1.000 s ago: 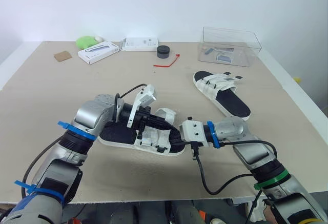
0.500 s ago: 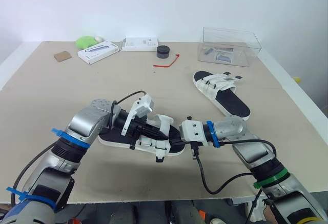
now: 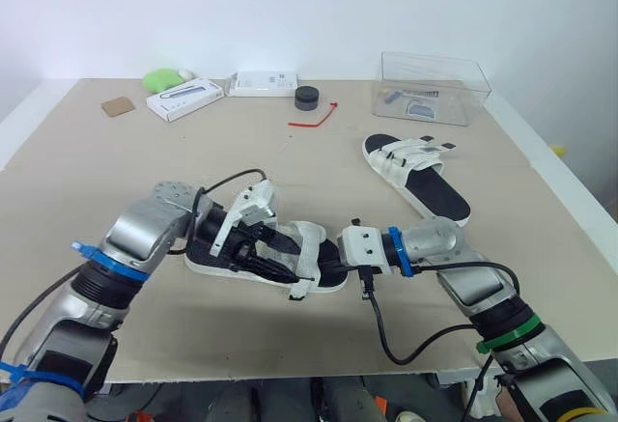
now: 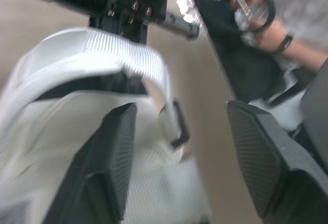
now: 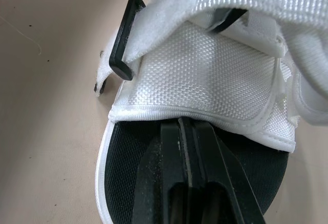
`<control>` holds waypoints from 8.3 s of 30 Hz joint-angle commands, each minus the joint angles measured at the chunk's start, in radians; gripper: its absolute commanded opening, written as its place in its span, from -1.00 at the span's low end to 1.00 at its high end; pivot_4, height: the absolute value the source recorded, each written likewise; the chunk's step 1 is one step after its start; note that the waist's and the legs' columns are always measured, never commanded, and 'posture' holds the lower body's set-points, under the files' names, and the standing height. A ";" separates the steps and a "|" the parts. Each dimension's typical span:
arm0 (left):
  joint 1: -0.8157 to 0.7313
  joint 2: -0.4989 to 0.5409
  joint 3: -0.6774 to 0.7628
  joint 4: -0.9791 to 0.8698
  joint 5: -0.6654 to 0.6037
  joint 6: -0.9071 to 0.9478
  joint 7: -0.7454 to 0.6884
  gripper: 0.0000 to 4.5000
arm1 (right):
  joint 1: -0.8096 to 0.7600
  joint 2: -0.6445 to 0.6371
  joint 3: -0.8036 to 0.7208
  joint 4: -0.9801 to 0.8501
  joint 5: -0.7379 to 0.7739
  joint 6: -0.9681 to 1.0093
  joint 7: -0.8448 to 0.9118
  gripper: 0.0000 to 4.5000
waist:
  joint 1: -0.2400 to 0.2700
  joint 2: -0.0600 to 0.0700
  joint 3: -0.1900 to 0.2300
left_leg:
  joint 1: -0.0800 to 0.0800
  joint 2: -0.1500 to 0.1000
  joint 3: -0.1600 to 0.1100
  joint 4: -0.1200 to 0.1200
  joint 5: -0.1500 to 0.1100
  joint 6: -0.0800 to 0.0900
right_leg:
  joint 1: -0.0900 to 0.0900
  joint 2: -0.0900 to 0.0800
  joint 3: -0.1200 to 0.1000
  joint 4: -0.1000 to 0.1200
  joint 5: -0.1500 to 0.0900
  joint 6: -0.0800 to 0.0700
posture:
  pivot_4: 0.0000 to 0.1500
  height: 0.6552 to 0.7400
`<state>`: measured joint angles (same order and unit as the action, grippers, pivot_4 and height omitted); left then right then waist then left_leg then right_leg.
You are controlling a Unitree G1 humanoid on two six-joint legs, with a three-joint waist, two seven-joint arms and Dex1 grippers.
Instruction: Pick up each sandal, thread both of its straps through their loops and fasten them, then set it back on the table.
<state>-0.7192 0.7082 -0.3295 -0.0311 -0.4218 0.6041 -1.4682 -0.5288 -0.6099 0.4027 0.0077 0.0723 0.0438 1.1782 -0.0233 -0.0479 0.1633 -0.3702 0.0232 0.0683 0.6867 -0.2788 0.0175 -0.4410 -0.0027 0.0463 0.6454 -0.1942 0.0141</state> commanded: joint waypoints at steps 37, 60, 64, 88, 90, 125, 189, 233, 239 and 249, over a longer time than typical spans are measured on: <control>-0.038 -0.102 0.005 0.450 0.863 -2.045 0.573 0.95 | 0.047 -0.032 0.014 0.033 -0.071 0.022 -0.009 -1.00 | 0.003 0.000 0.000 | 0.001 0.001 0.010 0.000 0.000 0.001 | 0.001 -0.006 0.001 -0.002 0.004 0.003 | 1.00 1.00; -0.005 -0.118 -0.152 0.354 0.908 -1.976 0.805 0.95 | 0.033 -0.028 0.011 0.049 -0.080 0.018 -0.007 -1.00 | 0.003 0.000 0.000 | 0.001 0.002 0.018 0.000 0.001 0.003 | 0.001 -0.014 0.000 -0.004 0.007 0.005 | 1.00 1.00; -0.007 -0.099 -0.168 0.353 0.907 -1.969 0.815 0.95 | 0.035 -0.031 0.009 0.048 -0.080 0.019 -0.008 -1.00 | 0.003 -0.001 0.000 | 0.001 0.002 0.018 0.000 0.001 0.003 | 0.001 -0.014 -0.001 -0.004 0.007 0.005 | 1.00 1.00; -0.010 -0.068 -0.160 0.401 0.953 -1.896 0.872 -0.91 | 0.044 -0.035 0.012 0.043 -0.079 0.019 -0.011 -1.00 | 0.003 0.000 -0.001 | 0.002 0.004 0.023 0.000 0.003 0.006 | 0.002 -0.017 -0.002 -0.004 0.009 0.006 | 1.00 1.00; -0.006 -0.060 -0.167 0.404 0.926 -1.888 0.867 -0.92 | 0.042 -0.035 0.013 0.044 -0.079 0.019 -0.011 -1.00 | 0.003 0.000 -0.001 | 0.002 0.004 0.023 0.000 0.003 0.006 | 0.002 -0.017 -0.002 -0.004 0.009 0.006 | 1.00 1.00; 0.074 0.068 -0.187 0.180 0.906 -1.862 0.828 -0.13 | 0.040 -0.023 0.024 0.051 -0.084 0.009 -0.017 -1.00 | 0.002 0.000 -0.001 | 0.001 0.006 0.025 -0.001 0.003 0.006 | 0.000 -0.017 -0.003 -0.005 0.008 0.004 | 1.00 1.00; 0.246 0.024 -0.141 -0.196 0.064 -1.095 0.248 -0.99 | 0.042 -0.032 0.019 0.063 -0.099 -0.003 -0.011 -1.00 | 0.003 0.000 -0.001 | 0.000 0.006 0.025 -0.001 0.004 0.008 | 0.000 -0.014 -0.003 -0.005 0.007 0.006 | 1.00 1.00; 0.188 -0.075 -0.120 0.075 0.493 -1.591 0.248 0.98 | 0.025 -0.023 0.025 0.083 -0.105 -0.005 0.005 -1.00 | 0.003 0.000 -0.002 | -0.001 0.007 0.024 -0.007 0.004 0.008 | 0.001 -0.018 -0.005 -0.013 0.008 0.005 | 1.00 1.00; 0.150 -0.064 -0.173 0.093 0.495 -1.611 0.264 0.98 | 0.030 -0.029 0.020 0.079 -0.105 -0.003 0.002 -1.00 | 0.003 0.000 -0.002 | -0.001 0.007 0.024 -0.007 0.004 0.008 | 0.001 -0.018 -0.006 -0.013 0.008 0.005 | 1.00 1.00; 0.095 -0.078 -0.222 0.130 0.489 -1.606 0.277 -0.38 | 0.050 -0.040 0.013 0.056 -0.103 0.006 -0.004 -1.00 | 0.003 0.000 -0.002 | 0.000 0.006 0.024 -0.007 0.004 0.008 | 0.002 -0.016 -0.006 -0.013 0.009 0.005 | 1.00 1.00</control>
<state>-0.6051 0.6224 -0.5463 0.0998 0.0792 -1.0011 -1.2049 -0.5187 -0.6191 0.3872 0.0157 0.0345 0.0053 1.1753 -0.0205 -0.0481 0.1614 -0.3705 0.0294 0.0922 0.6799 -0.2746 0.0254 -0.4391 -0.0185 0.0402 0.6324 -0.1857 0.0191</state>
